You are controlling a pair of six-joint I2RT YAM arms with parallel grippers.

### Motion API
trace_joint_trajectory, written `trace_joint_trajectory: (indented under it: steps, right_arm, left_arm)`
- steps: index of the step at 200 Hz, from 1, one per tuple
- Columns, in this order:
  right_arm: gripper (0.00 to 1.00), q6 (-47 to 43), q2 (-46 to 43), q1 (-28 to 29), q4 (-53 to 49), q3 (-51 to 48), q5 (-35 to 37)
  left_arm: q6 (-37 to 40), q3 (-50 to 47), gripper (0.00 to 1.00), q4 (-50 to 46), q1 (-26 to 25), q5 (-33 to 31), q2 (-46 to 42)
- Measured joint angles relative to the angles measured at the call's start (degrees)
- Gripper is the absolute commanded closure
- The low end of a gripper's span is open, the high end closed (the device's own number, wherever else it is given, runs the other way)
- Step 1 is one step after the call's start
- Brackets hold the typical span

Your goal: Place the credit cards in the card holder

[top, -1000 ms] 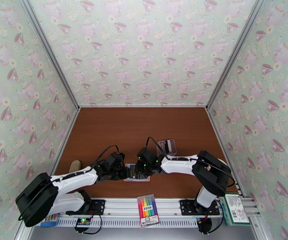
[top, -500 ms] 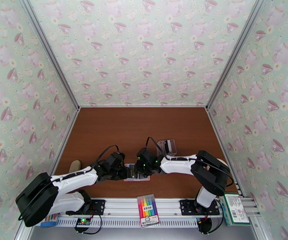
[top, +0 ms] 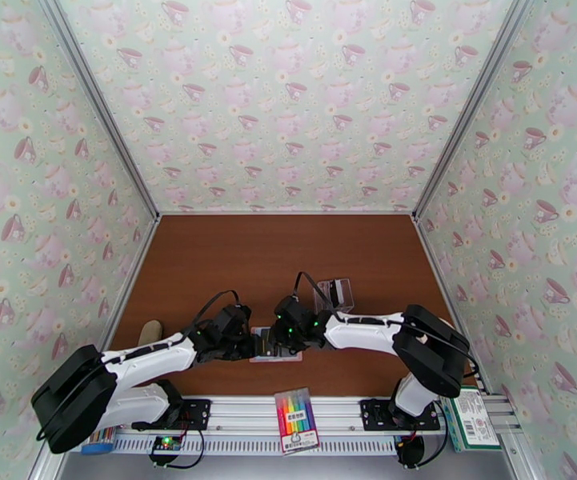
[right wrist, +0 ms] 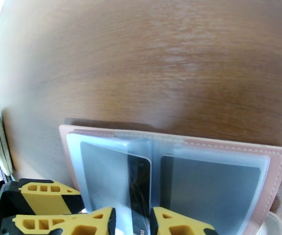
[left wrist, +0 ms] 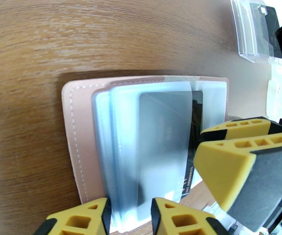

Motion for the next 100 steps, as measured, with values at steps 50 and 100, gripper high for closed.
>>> trace_joint_trajectory:
  steps: [50, 100]
  right_arm:
    - [0.61, -0.26, 0.66, 0.00, -0.02, 0.00, 0.00]
    - [0.61, -0.44, 1.44, 0.00, 0.00, 0.35, -0.04]
  left_arm:
    - [0.00, 0.00, 0.64, -0.02, -0.11, -0.02, 0.00]
    - [0.00, 0.00, 0.65, 0.00, -0.11, 0.00, 0.07]
